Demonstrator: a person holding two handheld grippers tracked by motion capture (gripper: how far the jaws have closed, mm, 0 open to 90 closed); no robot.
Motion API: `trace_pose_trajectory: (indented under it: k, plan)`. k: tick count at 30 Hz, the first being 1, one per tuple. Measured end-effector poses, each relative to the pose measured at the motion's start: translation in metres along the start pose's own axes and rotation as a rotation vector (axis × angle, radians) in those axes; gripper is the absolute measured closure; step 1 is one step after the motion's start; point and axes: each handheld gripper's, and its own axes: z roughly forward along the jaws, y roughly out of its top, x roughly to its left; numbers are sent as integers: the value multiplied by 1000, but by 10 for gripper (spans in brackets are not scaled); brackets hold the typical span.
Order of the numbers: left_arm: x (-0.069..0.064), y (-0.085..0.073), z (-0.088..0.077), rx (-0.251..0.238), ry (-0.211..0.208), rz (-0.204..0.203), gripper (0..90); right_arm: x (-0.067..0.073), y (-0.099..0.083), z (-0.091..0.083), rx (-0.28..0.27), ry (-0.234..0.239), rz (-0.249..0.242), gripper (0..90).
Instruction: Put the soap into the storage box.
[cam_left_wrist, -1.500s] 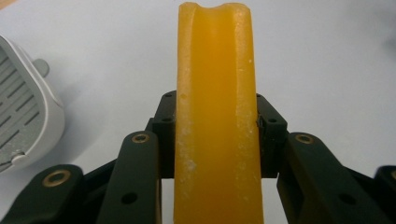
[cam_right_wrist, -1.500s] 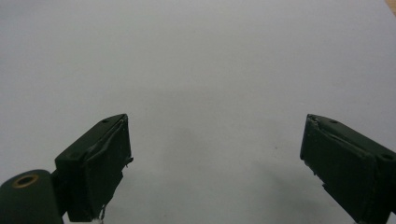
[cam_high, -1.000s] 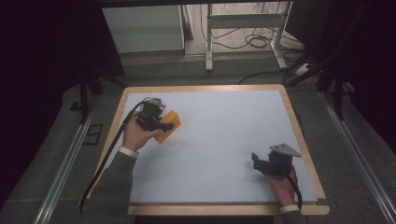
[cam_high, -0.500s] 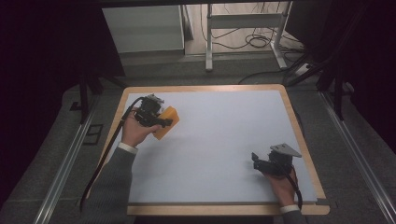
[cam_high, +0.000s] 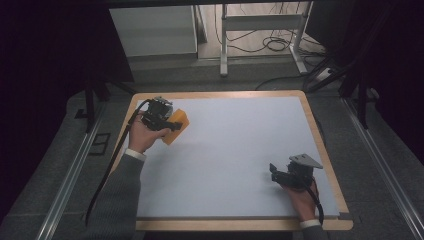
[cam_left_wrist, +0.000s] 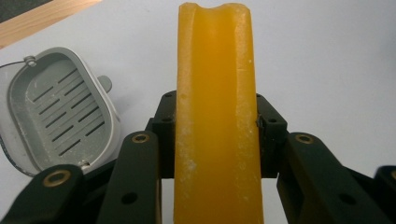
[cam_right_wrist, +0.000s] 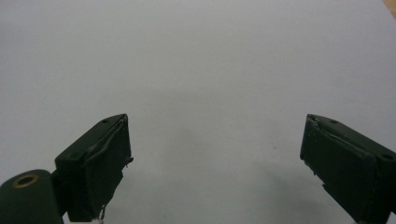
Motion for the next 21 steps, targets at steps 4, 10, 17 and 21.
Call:
trace_pose_trajectory:
  k: [4,10,17,21]
  plan:
    - [4,2,1,7,10,-5,614,0,0,0,-2,-1,1,90]
    - [8,3,2,12,23,-15,614,0,0,0,-2,-2,2,90]
    - [15,5,2,17,32,-25,614,0,0,0,-3,-4,4,89]
    - [18,6,0,7,38,-35,614,0,0,0,-3,-5,5,89]
